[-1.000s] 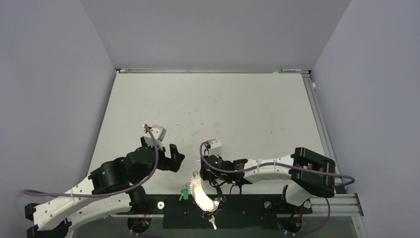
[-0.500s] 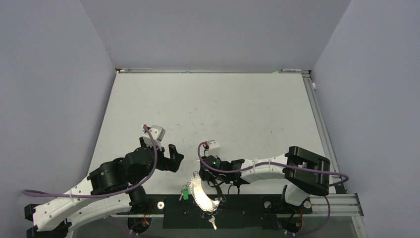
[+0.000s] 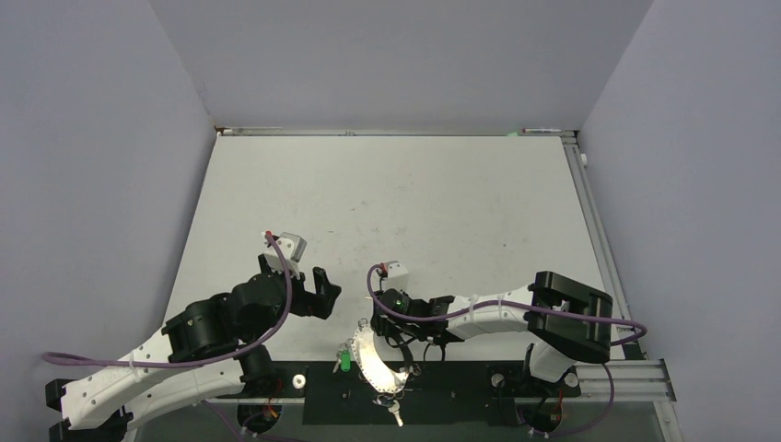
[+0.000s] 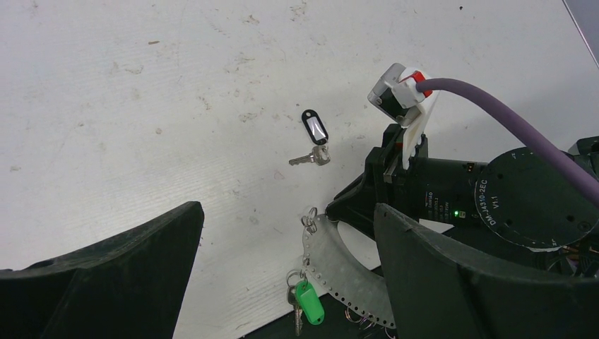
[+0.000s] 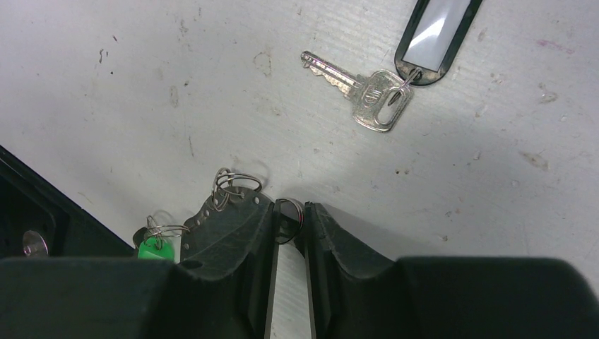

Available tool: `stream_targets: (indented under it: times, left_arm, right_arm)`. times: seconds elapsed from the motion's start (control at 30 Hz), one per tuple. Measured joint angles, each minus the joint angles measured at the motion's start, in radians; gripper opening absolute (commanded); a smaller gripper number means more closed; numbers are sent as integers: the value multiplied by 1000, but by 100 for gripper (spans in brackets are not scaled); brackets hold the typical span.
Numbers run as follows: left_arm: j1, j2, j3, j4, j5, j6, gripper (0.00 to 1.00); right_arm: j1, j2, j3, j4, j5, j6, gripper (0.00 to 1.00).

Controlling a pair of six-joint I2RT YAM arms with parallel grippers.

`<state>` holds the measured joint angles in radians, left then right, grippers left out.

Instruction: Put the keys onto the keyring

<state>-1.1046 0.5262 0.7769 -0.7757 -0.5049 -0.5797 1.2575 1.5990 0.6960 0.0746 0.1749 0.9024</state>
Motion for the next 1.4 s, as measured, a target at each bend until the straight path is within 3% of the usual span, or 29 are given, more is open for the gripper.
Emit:
stream_targets:
  times: [1.4]
  left_arm:
    - [0, 6, 0, -14, -22, -1, 88]
  right_arm:
    - [21, -3, 0, 67, -19, -18, 27]
